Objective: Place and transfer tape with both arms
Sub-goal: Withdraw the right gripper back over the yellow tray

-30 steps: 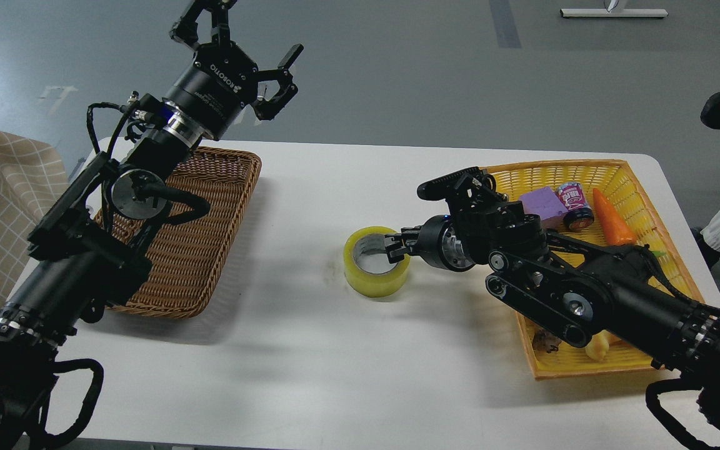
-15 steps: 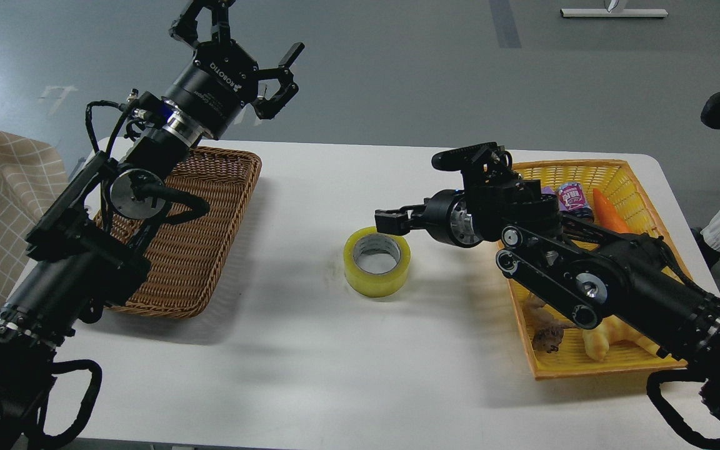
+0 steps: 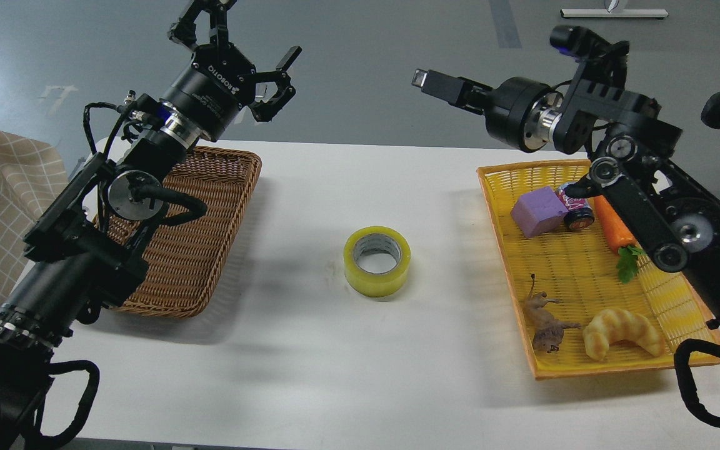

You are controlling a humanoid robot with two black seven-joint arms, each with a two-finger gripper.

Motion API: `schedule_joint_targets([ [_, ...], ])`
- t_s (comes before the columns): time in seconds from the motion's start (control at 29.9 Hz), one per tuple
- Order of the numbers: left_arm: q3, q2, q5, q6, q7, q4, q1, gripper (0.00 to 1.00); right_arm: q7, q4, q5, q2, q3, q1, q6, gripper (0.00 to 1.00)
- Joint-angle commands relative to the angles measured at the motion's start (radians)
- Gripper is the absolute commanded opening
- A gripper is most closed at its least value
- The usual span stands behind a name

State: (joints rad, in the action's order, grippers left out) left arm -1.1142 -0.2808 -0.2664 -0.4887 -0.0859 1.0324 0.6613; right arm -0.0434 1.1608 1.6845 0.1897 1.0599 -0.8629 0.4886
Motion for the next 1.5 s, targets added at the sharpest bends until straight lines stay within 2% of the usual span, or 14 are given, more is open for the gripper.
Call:
schedule_joint_targets([
  [0.0,-0.001,-0.001,0.0,0.0,0.001,0.0,0.0,0.98,0.062,-0.006,-0.092,0.008,0.116,0.027,0.0,1.0],
  [0.17,0.001,-0.005,-0.014,0.0,0.003,0.0,0.003,0.98,0.068,-0.013,-0.322,-0.001,0.316,0.093,0.0,1.0],
  [0.3,-0.003,-0.005,-0.056,0.0,0.003,0.0,0.004,0.98,0.068,-0.074,-0.513,-0.004,0.394,0.108,0.0,1.0],
  [0.47,-0.003,-0.005,-0.08,0.0,0.003,0.001,0.004,0.98,0.06,-0.165,-0.75,-0.004,0.4,0.108,0.0,1.0],
  [0.64,-0.001,-0.015,-0.1,0.0,0.003,0.001,0.004,0.98,0.051,-0.188,-0.971,-0.004,0.399,0.11,0.0,1.0],
  [0.7,-0.001,-0.02,-0.119,0.0,0.003,0.001,0.006,0.98,0.039,-0.19,-1.055,-0.004,0.397,0.111,0.0,1.0],
  [0.84,-0.003,-0.035,-0.16,0.0,0.003,0.003,0.008,0.98,-0.021,-0.19,-1.218,-0.009,0.388,0.116,0.0,1.0],
  [0.97,0.001,-0.043,-0.238,0.0,0.005,0.005,0.012,0.98,-0.139,-0.193,-1.354,-0.033,0.388,0.154,0.0,1.0],
  [1.0,0.001,-0.044,-0.25,0.0,0.006,0.006,0.012,0.98,-0.148,-0.194,-1.367,-0.041,0.39,0.163,0.0,1.0],
  [1.2,0.017,-0.046,-0.321,0.0,0.009,0.027,0.012,0.98,-0.154,-0.196,-1.388,-0.055,0.394,0.222,0.0,1.0],
  [1.47,0.017,-0.049,-0.554,0.0,0.009,0.04,0.014,0.98,-0.158,-0.191,-1.408,-0.053,0.397,0.274,0.0,1.0],
])
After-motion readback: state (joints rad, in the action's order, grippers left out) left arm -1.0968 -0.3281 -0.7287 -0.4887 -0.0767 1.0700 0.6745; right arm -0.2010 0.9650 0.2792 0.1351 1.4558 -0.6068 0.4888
